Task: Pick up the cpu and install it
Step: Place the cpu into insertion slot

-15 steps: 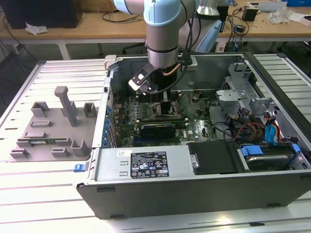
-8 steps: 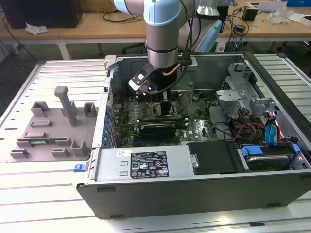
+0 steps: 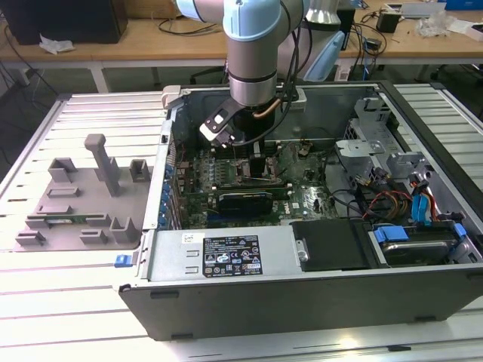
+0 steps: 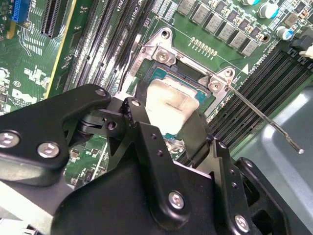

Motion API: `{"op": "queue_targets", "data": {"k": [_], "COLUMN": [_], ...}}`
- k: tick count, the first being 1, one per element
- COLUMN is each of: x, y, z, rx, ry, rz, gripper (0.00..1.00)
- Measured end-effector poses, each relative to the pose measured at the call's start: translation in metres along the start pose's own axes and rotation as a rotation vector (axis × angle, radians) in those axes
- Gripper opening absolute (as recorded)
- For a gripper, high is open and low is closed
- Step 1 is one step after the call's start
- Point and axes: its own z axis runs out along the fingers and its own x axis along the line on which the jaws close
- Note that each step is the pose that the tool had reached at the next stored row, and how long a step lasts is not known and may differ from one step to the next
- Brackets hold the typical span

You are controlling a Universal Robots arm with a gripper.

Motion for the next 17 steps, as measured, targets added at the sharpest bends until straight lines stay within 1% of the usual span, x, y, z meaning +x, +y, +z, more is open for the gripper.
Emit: {"op": "queue_targets", "data": {"k": [4, 7, 11, 12, 14, 15, 17], "x": [0.0002, 0.0002, 0.0002, 0.0002, 0.0002, 0.0002, 0.0002], "y": [0.0003, 0.0003, 0.0003, 0.0003, 0.0003, 0.0003, 0.0003], "z": [-0.0045, -0.0056, -0.0056, -0.0056, -0.0056, -0.0056, -0.0056], "rx": [-0.0002, -0.0003, -0.0002, -0.0002, -0.0002, -0.0002, -0.0003], "ry": [-0.0103, -0.0134, -0.0144, -0.0146, -0.0149, -0.015, -0.0153], "rz": [-0.001, -0.001, -0.001, -0.001, -0.001, -0.001, -0.001], "gripper": [0.56, 0.56, 0.56, 0.55, 0.42, 0.42, 0.29]}}
